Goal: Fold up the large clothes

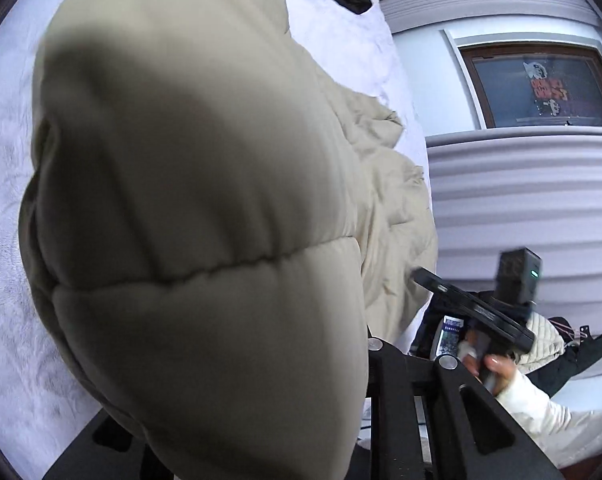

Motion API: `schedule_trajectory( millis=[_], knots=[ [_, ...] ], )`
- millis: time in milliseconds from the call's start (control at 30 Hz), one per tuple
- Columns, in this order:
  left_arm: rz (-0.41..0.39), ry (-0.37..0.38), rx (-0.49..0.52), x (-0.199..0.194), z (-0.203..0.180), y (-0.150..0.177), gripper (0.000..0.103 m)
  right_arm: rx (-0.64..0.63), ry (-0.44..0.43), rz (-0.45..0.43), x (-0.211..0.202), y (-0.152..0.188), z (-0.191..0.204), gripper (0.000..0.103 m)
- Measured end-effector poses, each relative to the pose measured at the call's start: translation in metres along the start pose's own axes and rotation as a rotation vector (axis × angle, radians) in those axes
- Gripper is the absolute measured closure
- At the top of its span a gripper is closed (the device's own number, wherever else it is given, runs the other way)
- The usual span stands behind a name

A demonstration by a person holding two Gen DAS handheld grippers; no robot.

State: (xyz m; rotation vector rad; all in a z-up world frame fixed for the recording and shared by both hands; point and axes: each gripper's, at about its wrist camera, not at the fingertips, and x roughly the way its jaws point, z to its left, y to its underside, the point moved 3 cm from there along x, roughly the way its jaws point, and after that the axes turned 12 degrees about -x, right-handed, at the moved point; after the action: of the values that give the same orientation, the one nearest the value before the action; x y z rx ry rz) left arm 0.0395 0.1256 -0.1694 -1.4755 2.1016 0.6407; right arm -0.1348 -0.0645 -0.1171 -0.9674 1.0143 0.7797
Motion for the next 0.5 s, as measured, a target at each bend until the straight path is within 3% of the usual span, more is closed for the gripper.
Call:
schedule_trajectory(
  millis=[233, 500],
  knots=[
    [-0.062, -0.081, 0.020, -0.009, -0.083, 0.020, 0.078, -0.070, -0.105, 0.034, 0.066, -0.026, -0.007, 0.086],
    [-0.034, -0.254, 0.091, 0.053, -0.194, 0.024, 0.077, -0.014, -0.292, 0.140, 0.104, -0.031, -0.033, 0.092]
  ],
)
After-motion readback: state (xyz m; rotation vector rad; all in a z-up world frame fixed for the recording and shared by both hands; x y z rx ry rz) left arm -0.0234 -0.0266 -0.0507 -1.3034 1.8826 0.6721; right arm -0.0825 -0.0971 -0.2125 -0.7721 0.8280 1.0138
